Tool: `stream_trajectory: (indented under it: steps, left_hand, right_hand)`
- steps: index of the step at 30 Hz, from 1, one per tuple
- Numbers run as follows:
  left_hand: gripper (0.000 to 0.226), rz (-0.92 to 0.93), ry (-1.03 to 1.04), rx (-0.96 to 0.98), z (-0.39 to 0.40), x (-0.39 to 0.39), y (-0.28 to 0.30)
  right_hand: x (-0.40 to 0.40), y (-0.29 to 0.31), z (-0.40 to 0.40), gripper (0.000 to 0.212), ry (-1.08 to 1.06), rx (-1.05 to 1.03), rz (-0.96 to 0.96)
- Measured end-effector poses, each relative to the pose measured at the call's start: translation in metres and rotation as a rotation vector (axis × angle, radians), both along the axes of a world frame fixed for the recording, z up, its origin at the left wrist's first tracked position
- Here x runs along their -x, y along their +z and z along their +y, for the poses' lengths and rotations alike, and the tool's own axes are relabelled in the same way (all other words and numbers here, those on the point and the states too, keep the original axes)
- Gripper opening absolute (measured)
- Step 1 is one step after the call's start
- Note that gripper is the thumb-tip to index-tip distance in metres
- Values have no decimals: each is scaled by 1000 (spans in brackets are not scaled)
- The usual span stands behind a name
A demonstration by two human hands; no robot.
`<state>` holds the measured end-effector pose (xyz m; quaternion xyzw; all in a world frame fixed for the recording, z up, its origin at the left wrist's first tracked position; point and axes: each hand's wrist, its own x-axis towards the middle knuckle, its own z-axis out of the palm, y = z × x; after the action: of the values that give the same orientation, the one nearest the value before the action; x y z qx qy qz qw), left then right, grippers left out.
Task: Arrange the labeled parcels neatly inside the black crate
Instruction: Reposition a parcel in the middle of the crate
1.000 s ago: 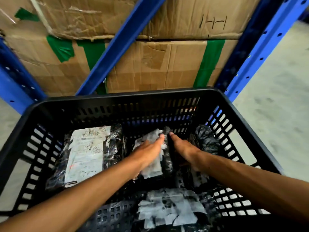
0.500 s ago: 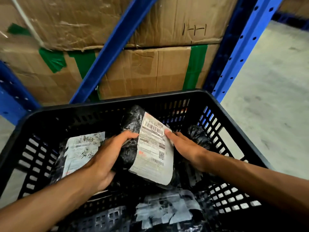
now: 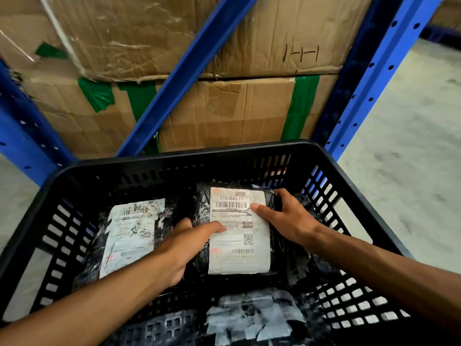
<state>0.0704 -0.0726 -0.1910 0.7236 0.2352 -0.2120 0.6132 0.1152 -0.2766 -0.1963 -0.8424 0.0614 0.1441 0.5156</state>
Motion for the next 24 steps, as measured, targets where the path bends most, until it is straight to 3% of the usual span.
stream_trajectory:
  steps: [2, 5, 8, 11, 14, 18, 21, 24]
  left_hand:
    - [53, 8, 31, -59, -6, -5, -8]
    - [42, 50, 21, -131, -19, -13, -19]
    - [44, 96, 5, -183, -25, -21, -29]
    - [48, 145, -29, -244, -26, -24, -41]
    - [52, 180, -78, -277, -27, -27, -52]
    - [55, 167, -187, -303, -25, -25, -60]
    - [69, 117, -323, -320, -20, -15, -53]
    - [68, 77, -465, -340, -8, -1, -34]
  right_hand:
    - [-3, -7, 3, 50, 17, 27, 42]
    - [-11, -24, 13, 48, 47, 123, 154]
    - [-18, -39, 24, 54, 79, 143, 258]
    - [-22, -50, 33, 72, 188, 218, 359]
    - [-23, -56, 37, 82, 253, 310, 334]
    - [-17, -49, 35, 68, 358, 351, 280]
    - [-11, -27, 33, 50, 485, 492, 153]
    - [5, 8, 28, 45, 725, 508, 173]
